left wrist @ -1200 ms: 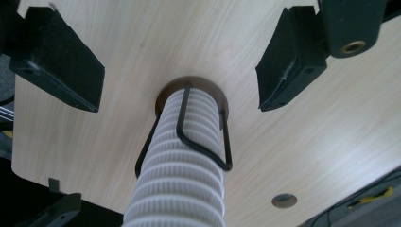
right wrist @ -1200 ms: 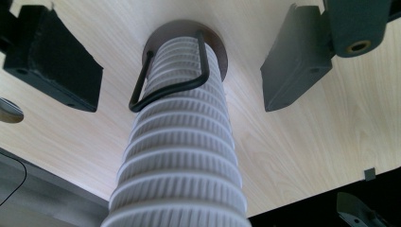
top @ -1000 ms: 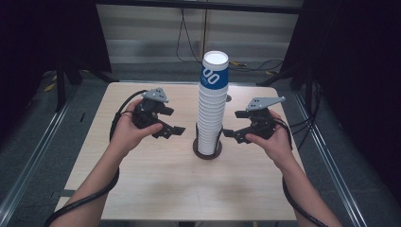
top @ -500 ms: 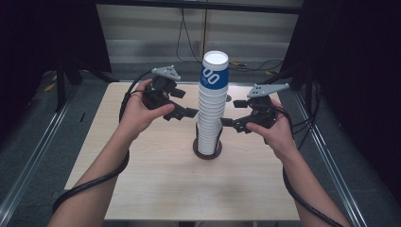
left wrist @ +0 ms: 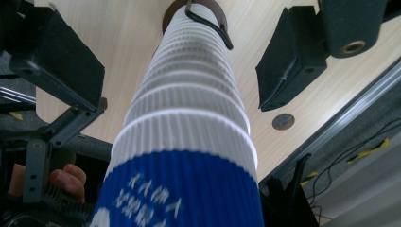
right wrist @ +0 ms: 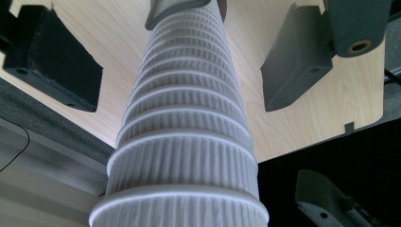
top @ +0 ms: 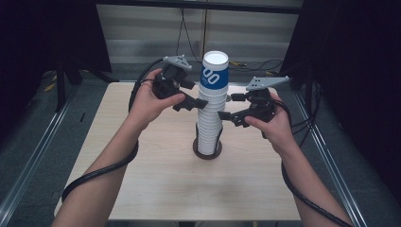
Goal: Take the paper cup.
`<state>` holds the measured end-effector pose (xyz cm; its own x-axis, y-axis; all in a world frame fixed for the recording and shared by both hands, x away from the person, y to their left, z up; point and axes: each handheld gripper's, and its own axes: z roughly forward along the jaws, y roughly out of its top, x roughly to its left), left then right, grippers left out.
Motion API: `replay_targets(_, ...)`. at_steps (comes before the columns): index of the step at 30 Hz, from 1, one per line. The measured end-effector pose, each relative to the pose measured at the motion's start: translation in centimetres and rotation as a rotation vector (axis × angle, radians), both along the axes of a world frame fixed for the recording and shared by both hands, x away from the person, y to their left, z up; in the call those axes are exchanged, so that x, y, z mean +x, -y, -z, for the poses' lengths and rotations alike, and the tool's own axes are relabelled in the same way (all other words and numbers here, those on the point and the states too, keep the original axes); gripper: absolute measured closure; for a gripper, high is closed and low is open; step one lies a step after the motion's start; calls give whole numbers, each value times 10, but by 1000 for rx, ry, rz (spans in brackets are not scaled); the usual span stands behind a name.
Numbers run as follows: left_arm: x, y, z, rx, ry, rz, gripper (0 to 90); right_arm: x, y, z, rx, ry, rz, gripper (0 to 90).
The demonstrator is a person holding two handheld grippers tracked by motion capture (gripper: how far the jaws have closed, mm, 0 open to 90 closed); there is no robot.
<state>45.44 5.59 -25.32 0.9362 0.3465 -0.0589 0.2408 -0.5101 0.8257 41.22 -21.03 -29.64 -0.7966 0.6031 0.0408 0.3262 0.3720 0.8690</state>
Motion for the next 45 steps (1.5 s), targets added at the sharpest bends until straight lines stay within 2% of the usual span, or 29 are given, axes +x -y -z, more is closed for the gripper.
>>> replay_targets(5, 2, 7, -5, -6, 2, 10, 157, 2, 1, -4, 19, 2, -1, 123)
replay_targets(15, 8, 18, -7, -49, -7, 10, 155, 3, -2, -7, 20, 14, -8, 122)
replay_targets(20, 11, 25, -7, -71, -15, 22, 153, 5, -6, -6, 17, 13, -14, 122)
replay_targets(21, 12, 27, -6, -87, -23, 19, 148, 6, -8, -5, 21, 13, -10, 122)
replay_targets(30, 16, 31, -3, -123, -32, 4, 134, 12, -15, -5, 54, 19, -8, 122)
replay_targets(37, 15, 35, 0, -110, -14, -7, 131, 13, -22, -4, 48, 19, 3, 114)
replay_targets(38, 15, 35, 0, -115, -23, -9, 132, 13, -22, -4, 47, 20, 6, 114)
replay_targets(45, 14, 35, -1, -111, -20, -12, 140, 14, -23, -3, 71, 12, 23, 115)
